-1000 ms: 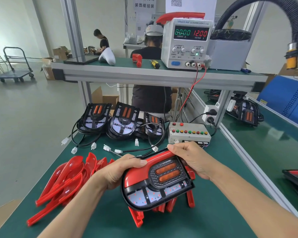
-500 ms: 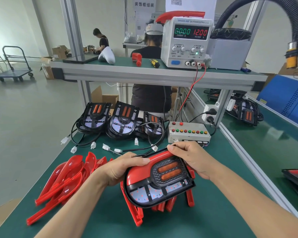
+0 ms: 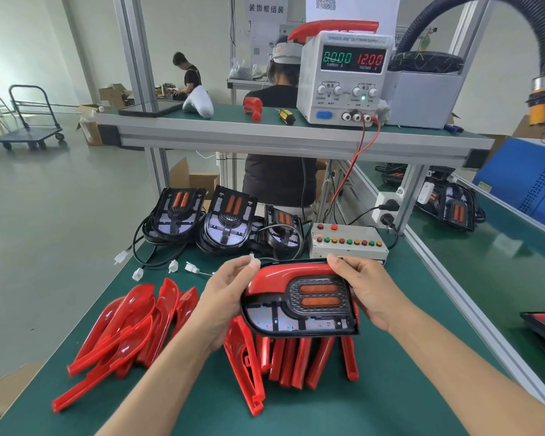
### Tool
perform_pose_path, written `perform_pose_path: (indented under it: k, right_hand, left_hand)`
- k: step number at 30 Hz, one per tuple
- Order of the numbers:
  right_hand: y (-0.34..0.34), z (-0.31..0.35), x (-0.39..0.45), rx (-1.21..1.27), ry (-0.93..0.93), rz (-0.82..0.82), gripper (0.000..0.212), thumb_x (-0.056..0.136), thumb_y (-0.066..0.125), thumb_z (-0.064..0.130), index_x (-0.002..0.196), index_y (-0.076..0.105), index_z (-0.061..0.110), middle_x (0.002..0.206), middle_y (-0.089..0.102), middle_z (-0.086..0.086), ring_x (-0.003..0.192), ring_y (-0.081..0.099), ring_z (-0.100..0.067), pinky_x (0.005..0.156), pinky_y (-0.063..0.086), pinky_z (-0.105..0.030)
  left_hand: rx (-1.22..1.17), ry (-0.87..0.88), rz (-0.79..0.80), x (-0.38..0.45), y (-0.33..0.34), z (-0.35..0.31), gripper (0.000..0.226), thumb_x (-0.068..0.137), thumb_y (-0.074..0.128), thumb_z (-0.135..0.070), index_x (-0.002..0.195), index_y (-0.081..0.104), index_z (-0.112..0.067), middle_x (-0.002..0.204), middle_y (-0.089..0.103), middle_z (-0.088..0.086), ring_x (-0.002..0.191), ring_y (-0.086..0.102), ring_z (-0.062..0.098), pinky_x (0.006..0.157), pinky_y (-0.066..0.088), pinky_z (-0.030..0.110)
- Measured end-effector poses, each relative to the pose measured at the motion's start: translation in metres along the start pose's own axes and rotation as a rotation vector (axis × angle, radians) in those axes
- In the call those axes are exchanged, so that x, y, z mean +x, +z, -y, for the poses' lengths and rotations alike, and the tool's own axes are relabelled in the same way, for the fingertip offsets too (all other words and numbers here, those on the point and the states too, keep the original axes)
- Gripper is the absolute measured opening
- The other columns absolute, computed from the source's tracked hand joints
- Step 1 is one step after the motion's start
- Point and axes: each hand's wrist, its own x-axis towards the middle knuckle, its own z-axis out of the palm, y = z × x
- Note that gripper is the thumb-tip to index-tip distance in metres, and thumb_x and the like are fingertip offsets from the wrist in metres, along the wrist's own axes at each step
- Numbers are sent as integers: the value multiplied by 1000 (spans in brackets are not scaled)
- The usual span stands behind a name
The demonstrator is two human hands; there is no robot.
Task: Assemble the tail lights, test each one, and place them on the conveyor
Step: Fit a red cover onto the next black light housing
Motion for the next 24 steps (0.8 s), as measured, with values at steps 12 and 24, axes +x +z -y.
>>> perform_pose_path:
  k: [12, 24]
  right_hand:
    - [10, 4, -8, 86, -50, -51, 37, 81, 72, 44, 87, 80, 8, 95, 78, -16, 86, 75, -25, 80, 62, -36]
    - [16, 2, -8, 26, -68, -17, 32, 87, 67, 45, 85, 80, 16, 96, 79, -13, 90, 75, -24, 96, 58, -49]
  left_hand:
    - [46, -120, 173, -5, -2, -7, 48, 91, 62, -59, 118, 71, -19, 114, 75, 8, 106, 73, 27, 94, 57, 49]
    - [-222, -129, 135, 0, 0, 0, 39, 88, 67, -36, 122, 70, -17, 122, 71, 14, 106, 69, 29, 101, 52, 53]
